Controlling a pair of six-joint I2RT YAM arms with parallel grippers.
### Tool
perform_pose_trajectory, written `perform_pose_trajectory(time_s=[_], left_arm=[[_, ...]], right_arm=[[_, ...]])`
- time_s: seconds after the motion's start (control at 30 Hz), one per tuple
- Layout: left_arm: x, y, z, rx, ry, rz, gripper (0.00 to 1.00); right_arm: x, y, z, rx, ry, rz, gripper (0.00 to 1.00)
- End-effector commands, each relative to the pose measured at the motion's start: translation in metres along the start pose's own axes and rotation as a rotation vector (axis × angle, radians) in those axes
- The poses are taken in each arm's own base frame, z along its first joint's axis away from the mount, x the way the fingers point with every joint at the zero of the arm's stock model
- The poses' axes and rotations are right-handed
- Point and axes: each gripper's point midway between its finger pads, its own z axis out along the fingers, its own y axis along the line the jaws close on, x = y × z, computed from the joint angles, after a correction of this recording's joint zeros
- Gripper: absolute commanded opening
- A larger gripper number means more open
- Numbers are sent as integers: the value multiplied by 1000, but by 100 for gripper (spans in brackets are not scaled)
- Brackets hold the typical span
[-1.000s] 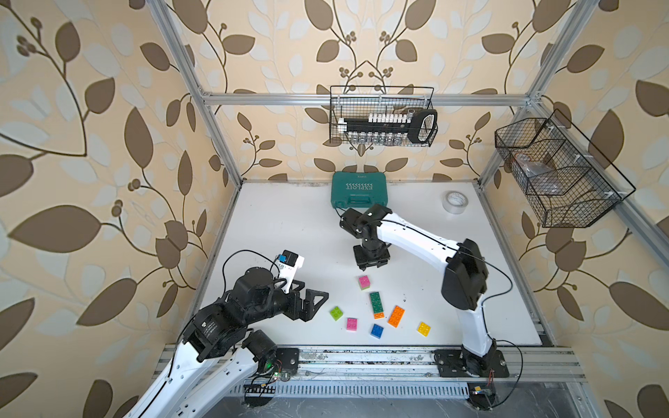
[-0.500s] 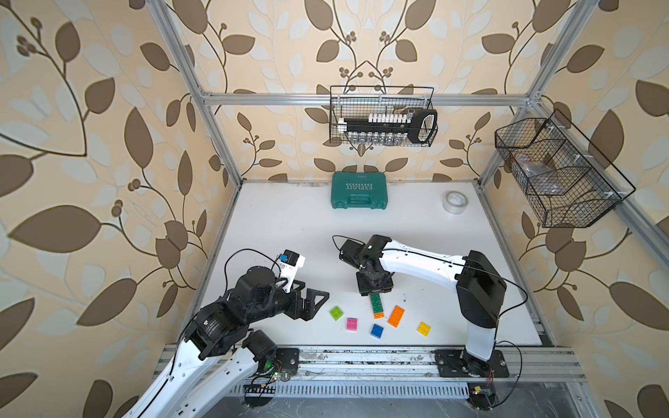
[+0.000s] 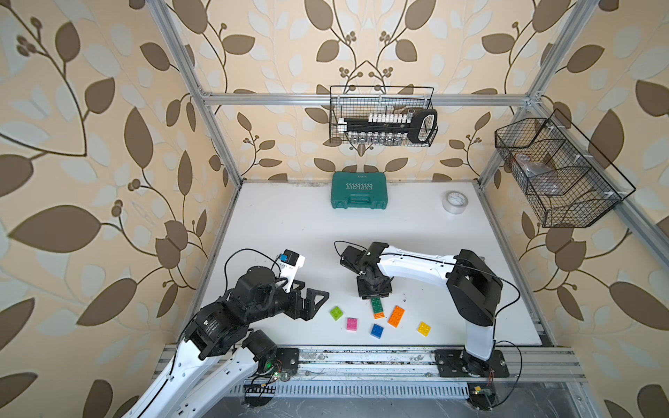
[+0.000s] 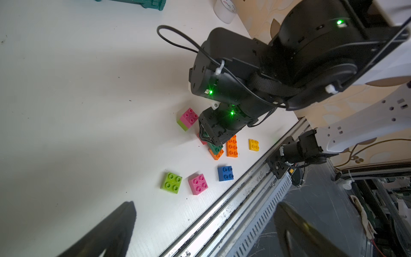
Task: Assemble the letter r with lego
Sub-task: Pick up the lego brick from the center of the board.
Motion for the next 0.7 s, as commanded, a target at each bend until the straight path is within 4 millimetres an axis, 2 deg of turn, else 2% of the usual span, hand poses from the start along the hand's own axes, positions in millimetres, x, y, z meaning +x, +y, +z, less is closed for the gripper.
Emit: perform_pose_trajectory(time_s=[0.0,0.17,0.43,0.47,0.53,0.67], left_arm=[[-5,0,2,-7,-11,-5,99],[-4,1,5,-11,5,-8,99],[-3,3,7,-20,12,-14,99],[-4,3,7,-20,12,-15,99],[-3,3,8,-21,19,-17,99],[-2,4,10,-23,29,-19,99]], right_arm=[[4,-9,7,35,2,2,38],[7,-12,5,35,2,-1,32],[14,-11,7,30,16,-13,29],[14,-11,6,30,14,-15,29],[14,-12,4,31,13,-15,37],[16,-14,3,40,21,-14,40]])
